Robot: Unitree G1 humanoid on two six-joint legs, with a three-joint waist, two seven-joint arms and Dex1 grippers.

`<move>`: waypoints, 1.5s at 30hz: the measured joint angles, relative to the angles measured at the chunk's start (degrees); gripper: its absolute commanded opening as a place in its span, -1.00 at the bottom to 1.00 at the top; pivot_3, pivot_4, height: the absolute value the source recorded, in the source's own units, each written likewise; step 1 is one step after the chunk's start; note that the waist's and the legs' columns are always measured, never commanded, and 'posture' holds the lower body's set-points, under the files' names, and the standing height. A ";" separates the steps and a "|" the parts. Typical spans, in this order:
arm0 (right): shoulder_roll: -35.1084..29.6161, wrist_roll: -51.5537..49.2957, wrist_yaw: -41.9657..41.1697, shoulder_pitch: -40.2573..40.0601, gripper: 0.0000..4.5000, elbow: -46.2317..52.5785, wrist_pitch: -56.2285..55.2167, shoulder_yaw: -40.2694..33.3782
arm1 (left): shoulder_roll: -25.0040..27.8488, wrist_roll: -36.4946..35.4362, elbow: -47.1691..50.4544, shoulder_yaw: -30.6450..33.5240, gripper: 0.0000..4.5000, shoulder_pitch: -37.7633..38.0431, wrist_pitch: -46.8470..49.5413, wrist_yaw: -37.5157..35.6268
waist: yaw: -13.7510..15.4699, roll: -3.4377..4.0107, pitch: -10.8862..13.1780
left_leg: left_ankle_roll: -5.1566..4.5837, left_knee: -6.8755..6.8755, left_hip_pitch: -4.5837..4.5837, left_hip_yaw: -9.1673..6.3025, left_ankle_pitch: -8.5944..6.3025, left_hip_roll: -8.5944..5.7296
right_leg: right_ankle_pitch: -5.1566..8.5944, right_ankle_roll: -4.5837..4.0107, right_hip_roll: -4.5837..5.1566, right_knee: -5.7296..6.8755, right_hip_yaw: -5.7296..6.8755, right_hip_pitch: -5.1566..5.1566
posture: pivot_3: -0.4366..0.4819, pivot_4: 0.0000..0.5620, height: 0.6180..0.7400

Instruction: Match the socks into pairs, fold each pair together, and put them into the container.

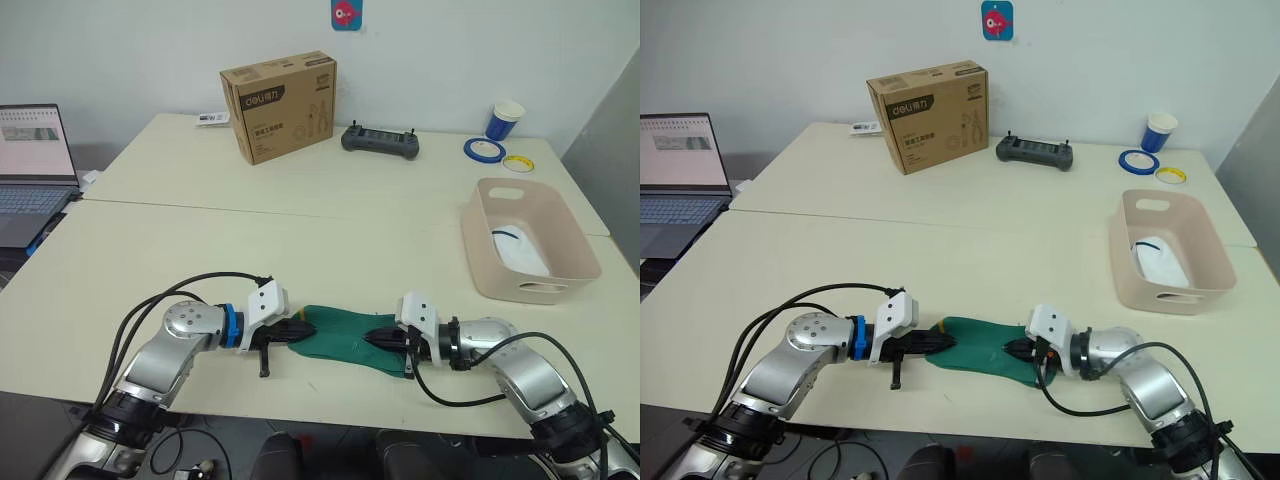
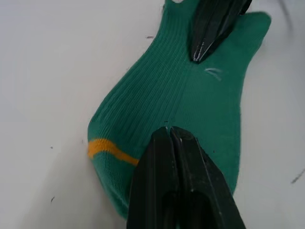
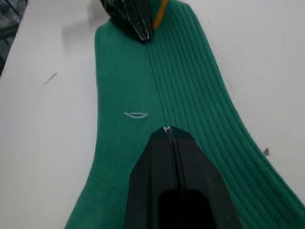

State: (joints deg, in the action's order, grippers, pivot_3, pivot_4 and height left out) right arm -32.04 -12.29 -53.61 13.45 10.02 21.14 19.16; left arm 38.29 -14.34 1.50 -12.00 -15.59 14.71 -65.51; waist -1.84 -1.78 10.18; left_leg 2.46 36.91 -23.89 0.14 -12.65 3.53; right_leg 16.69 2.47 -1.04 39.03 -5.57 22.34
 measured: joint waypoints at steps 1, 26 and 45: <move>-1.07 -0.14 -0.28 -1.07 -1.00 0.28 -0.88 -0.37 | -0.08 0.11 -0.10 -0.01 -0.99 -0.05 0.01 0.05 | 0.00 0.00 0.00 | 0.00 -0.01 0.00 0.00 0.00 0.00 | 0.00 0.00 0.00 0.00 0.00 -0.01 | -0.05 -0.47 1.00; -11.72 -13.18 4.23 -8.39 0.36 12.68 20.03 -15.65 | 0.36 -10.91 13.83 6.16 -0.59 1.59 7.28 0.66 | -0.09 0.01 -0.01 | 0.00 -0.02 0.04 -0.02 0.00 0.04 | -0.02 0.02 -0.03 -0.02 -0.03 -0.03 | -0.05 -0.47 1.00; -10.55 -15.87 3.61 -7.21 -0.98 8.55 24.79 -14.45 | 1.85 -12.29 17.35 6.72 1.00 1.50 8.30 1.36 | -0.04 0.00 -0.01 | 0.00 0.00 0.03 -0.01 0.00 0.02 | -0.02 0.02 -0.02 -0.03 -0.04 -0.04 | -0.05 -0.47 1.00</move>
State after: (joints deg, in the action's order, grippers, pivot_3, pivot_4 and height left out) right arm -42.60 -28.16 -50.00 6.24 18.58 45.93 4.70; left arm 40.14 -26.63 18.84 -5.27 -14.09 23.01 -64.16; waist -1.88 -1.78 10.17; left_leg 2.46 36.91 -23.85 0.13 -12.65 3.54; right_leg 16.66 2.49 -1.05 39.00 -5.60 22.30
